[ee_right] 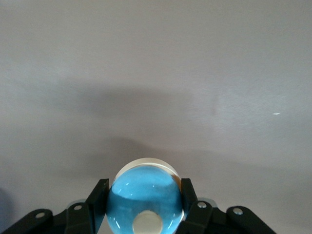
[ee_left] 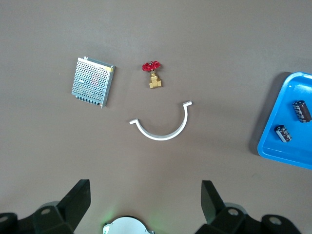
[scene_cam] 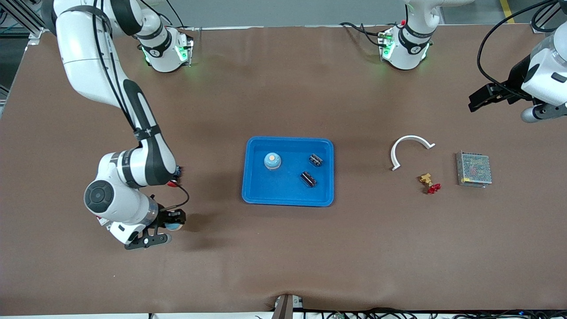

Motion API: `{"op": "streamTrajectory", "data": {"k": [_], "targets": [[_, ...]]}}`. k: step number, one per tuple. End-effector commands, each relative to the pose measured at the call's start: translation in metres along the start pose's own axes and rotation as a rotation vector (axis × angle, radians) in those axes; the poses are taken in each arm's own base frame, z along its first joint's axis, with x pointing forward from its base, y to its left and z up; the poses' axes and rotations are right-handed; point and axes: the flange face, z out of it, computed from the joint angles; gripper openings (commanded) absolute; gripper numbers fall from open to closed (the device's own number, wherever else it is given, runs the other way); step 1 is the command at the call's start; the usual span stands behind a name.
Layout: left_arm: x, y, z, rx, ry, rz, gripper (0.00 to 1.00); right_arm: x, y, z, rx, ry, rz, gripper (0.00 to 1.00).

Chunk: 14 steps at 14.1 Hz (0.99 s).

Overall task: Place electrolytic capacitor and blue bell in tray
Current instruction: 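Carry the blue button with the right gripper over the tray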

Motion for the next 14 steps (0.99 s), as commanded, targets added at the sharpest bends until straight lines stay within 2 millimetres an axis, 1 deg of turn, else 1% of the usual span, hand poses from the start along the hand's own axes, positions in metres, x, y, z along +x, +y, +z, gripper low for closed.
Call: {"op": "streamTrajectory", "data": {"k": [1,2,4,8,10,14], "targets": [[-0.002,-0.002,-0.002,-0.007,0.000,-0.003,1.00,-0.008,-0.047,-0.011,0.019,-0.008,0.103,0.39],[-0.002,-0.002,-0.002,-0.007,0.000,-0.001,1.00,-0.010,-0.067,-0.010,0.019,-0.010,0.125,0.39],[-0.002,-0.003,-0.001,-0.006,0.000,0.003,1.00,-0.017,-0.098,-0.008,0.021,-0.013,0.162,0.39],[-0.002,-0.003,-0.001,-0.006,-0.002,0.005,1.00,-0.029,-0.145,-0.005,0.022,-0.019,0.229,0.39],[-0.001,-0.005,0.001,-0.005,-0.005,0.002,1.00,-0.037,-0.172,-0.004,0.022,-0.020,0.251,0.39],[-0.001,-0.010,0.000,-0.006,-0.005,-0.004,1.00,-0.053,-0.212,0.001,0.016,-0.024,0.304,0.39]]}}
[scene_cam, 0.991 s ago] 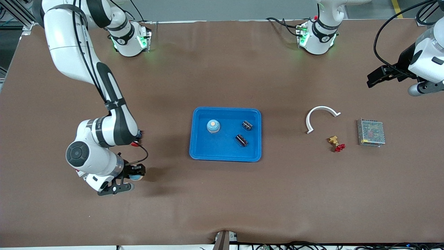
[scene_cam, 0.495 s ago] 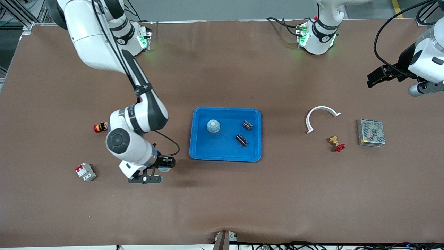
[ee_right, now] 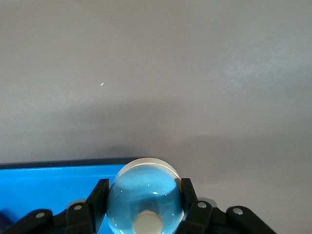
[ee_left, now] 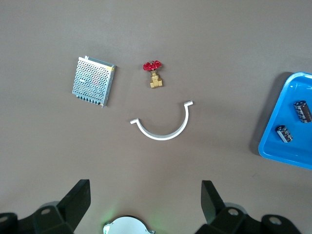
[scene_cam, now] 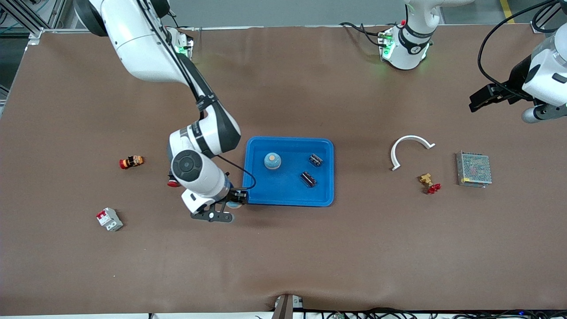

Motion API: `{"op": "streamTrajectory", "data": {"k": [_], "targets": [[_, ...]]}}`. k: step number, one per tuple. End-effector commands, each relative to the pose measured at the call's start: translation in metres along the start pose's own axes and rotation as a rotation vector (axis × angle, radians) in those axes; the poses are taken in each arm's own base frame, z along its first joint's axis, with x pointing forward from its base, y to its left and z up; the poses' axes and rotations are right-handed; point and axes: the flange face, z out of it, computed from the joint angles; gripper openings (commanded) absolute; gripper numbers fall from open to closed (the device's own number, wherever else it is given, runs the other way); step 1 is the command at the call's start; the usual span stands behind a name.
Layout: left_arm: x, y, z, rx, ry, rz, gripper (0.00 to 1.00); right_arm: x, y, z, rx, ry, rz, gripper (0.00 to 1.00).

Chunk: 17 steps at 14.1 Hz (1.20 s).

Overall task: Place electrolytic capacitor and blue bell in tray
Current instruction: 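Carry the blue button with the right gripper over the tray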

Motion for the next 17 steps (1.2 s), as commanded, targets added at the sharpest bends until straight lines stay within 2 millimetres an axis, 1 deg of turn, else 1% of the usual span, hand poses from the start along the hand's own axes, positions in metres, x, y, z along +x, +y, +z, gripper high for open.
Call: {"op": "streamTrajectory", "data": {"k": [1,4,7,9,10,14,17], "targets": [[-0.002,-0.007,-0.001,-0.006,-0.004,-0.001,1.00,-0.021,-0.022,-0.002,-0.005,-0.008,0.041,0.39],[-0.001,-0.006,0.000,-0.006,-0.004,0.001,1.00,-0.044,-0.050,0.001,-0.005,-0.007,0.065,0.39],[-0.001,-0.006,0.000,-0.005,-0.005,0.001,1.00,-0.060,-0.062,0.009,-0.014,-0.020,0.065,0.39],[-0.001,-0.006,0.000,-0.006,-0.004,0.001,1.00,-0.066,-0.064,0.014,-0.023,-0.026,0.057,0.39],[-0.001,-0.006,0.000,-0.006,-0.004,0.001,1.00,-0.067,-0.062,0.019,-0.029,-0.028,0.057,0.39],[-0.001,-0.006,0.000,-0.004,-0.003,0.001,1.00,-0.069,-0.059,0.033,-0.023,-0.013,0.057,0.39],[0.001,-0.006,0.003,-0.003,-0.009,0.001,1.00,-0.075,-0.065,0.037,-0.022,-0.011,0.045,0.39]]}}
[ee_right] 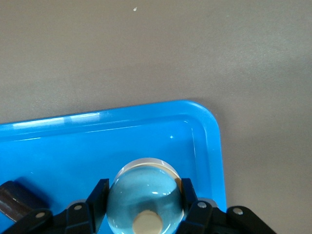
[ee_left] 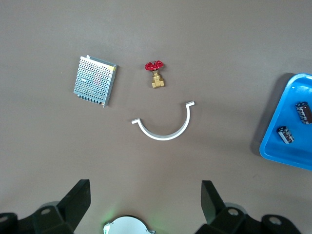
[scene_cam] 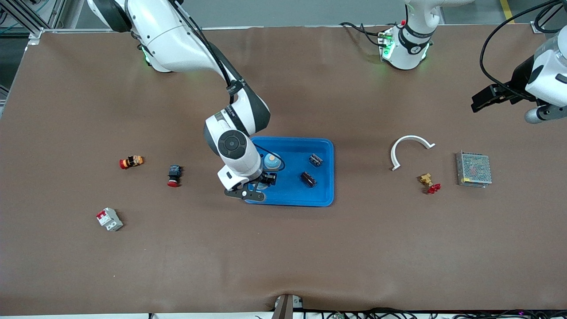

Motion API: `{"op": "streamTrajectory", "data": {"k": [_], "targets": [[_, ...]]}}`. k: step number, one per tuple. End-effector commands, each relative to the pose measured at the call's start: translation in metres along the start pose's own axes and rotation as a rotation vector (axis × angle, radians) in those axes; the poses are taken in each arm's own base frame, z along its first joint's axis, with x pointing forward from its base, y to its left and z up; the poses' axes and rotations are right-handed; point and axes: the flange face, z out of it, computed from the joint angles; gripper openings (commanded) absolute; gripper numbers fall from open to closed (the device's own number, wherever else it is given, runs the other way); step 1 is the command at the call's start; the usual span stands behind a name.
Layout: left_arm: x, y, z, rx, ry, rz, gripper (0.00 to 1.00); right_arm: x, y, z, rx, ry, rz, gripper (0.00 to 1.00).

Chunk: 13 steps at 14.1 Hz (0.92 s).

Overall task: Place electrolytic capacitor and blue bell in tray
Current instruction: 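Lower the blue button into the tray with the right gripper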

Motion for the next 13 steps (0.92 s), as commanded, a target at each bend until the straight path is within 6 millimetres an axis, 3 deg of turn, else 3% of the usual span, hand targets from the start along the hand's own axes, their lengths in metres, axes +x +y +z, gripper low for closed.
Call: {"op": "streamTrajectory", "data": {"k": [1,5,13], "targets": [[0.000,-0.003,0.001,-0.003,-0.007,0.005,1.00,-0.010,-0.007,0.003,0.000,0.012,-0.003,0.39],[0.001,-0.001,0.002,-0.001,-0.003,0.007,1.00,-0.021,-0.016,0.018,0.005,0.027,-0.026,0.39],[0.001,-0.001,0.002,-0.001,-0.003,0.007,1.00,-0.021,-0.007,0.047,-0.002,0.059,-0.039,0.39]]}}
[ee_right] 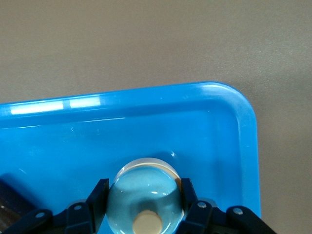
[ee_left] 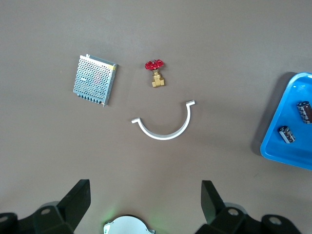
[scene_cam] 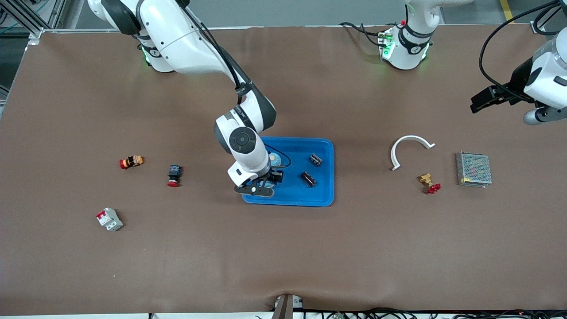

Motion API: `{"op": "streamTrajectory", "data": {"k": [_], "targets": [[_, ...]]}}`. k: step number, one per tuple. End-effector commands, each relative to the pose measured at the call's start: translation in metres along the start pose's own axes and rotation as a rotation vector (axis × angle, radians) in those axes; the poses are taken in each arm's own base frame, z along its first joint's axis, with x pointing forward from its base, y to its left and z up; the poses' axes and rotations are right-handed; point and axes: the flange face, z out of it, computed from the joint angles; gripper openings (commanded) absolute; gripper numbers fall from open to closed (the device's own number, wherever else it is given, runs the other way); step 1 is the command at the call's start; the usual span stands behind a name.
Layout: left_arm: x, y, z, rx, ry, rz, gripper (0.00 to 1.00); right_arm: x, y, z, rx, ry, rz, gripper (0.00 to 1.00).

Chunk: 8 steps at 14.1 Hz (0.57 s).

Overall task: Place electrolytic capacitor and blue bell in tray
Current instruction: 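Lower the blue button into the tray with the right gripper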

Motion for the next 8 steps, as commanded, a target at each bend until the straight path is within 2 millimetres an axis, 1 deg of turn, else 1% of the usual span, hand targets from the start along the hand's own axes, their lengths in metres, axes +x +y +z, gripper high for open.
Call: {"op": "streamTrajectory", "data": {"k": [1,3,6,7,8], "targets": [[-0.0004,-0.0016,-0.0006,-0.002,0.003,0.007,1.00,-0.0011,0.0019,0.0084,-0.013,0.024,-0.005,0.39],[-0.0003,-0.0016,-0.0006,-0.002,0.003,0.007,1.00,-0.0012,0.0023,0.0128,-0.012,0.028,-0.005,0.39],[0.0004,-0.0023,0.0002,-0.002,0.001,0.005,1.00,-0.0003,0.0031,0.0135,-0.010,0.030,-0.004,0.39],[-0.0001,-0.0024,-0.0012,-0.003,0.004,0.007,1.00,-0.0002,0.0031,0.0135,-0.010,0.030,-0.005,0.41],[0.0004,-0.0023,-0.0005,-0.002,0.003,0.005,1.00,0.0007,0.0040,0.0134,-0.009,0.029,0.000,0.60]]}}
